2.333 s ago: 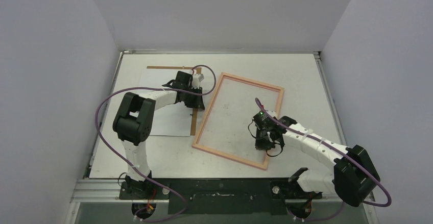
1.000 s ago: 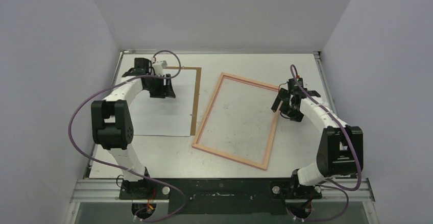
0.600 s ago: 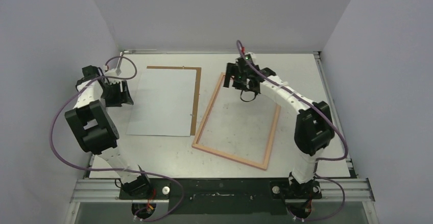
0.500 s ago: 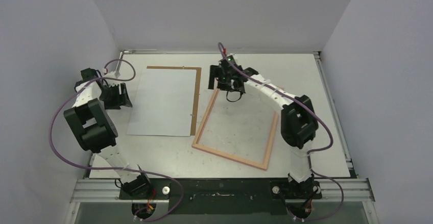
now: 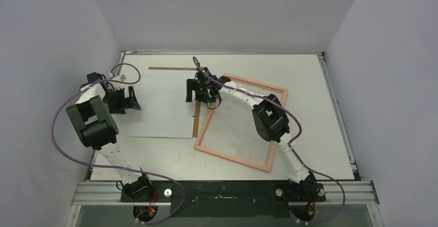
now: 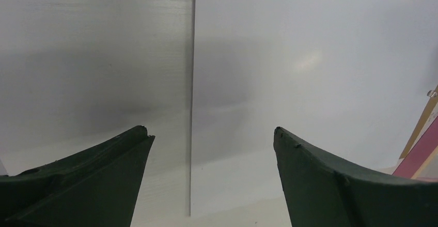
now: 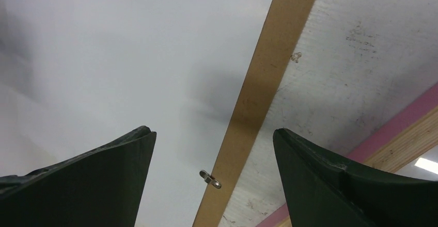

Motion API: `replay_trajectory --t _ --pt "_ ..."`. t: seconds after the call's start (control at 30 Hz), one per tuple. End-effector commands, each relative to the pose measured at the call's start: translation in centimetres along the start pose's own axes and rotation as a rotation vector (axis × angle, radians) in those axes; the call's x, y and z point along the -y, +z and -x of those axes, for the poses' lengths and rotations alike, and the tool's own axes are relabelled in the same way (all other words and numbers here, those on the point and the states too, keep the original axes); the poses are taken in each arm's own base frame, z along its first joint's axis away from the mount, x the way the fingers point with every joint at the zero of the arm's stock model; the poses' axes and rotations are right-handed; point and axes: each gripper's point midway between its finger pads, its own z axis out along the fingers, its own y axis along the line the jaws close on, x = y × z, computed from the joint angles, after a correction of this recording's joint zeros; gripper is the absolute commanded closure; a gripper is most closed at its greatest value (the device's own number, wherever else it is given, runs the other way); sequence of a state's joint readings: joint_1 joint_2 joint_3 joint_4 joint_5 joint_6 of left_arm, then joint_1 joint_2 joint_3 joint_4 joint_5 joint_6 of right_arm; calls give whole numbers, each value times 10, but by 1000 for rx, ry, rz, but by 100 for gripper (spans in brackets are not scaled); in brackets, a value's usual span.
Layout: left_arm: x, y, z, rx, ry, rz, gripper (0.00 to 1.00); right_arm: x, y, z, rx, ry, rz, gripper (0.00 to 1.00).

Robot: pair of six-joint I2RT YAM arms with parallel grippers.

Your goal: Put the photo into the frame

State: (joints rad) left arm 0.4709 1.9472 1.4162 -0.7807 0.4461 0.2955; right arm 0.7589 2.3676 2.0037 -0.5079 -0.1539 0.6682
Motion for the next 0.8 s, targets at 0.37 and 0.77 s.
replay_trajectory --t 0.37,0.77 --pt "-16 35 3 -7 63 161 25 -24 10 0 19 78 162 23" --pt "-39 22 2 -9 91 304 28 7 30 -39 -48 91 85 29"
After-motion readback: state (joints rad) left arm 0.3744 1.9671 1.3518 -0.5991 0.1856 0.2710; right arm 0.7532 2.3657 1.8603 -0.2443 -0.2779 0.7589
